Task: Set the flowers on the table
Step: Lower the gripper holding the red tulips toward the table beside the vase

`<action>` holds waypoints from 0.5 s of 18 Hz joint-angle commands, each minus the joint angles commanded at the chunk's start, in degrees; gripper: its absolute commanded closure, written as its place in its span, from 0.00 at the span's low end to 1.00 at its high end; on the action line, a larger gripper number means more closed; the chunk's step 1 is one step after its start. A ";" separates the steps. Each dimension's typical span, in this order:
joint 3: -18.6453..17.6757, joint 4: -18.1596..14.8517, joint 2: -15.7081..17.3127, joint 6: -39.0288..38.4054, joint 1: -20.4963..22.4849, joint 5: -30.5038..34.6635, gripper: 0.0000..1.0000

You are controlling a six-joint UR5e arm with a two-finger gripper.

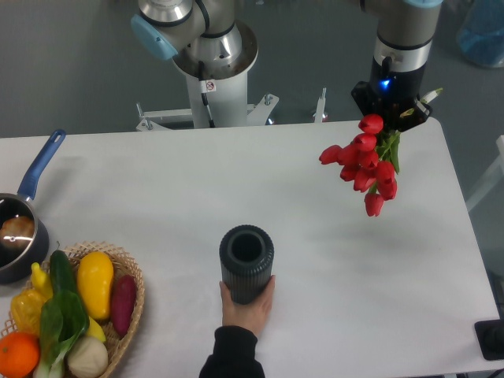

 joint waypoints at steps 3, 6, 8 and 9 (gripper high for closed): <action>0.00 0.00 0.00 -0.26 -0.44 -0.44 0.93; 0.00 0.17 -0.61 -3.68 -2.10 -0.26 0.92; 0.00 0.35 -1.49 -8.76 -3.68 -0.09 0.92; -0.17 0.53 -1.84 -12.18 -4.13 -0.17 0.90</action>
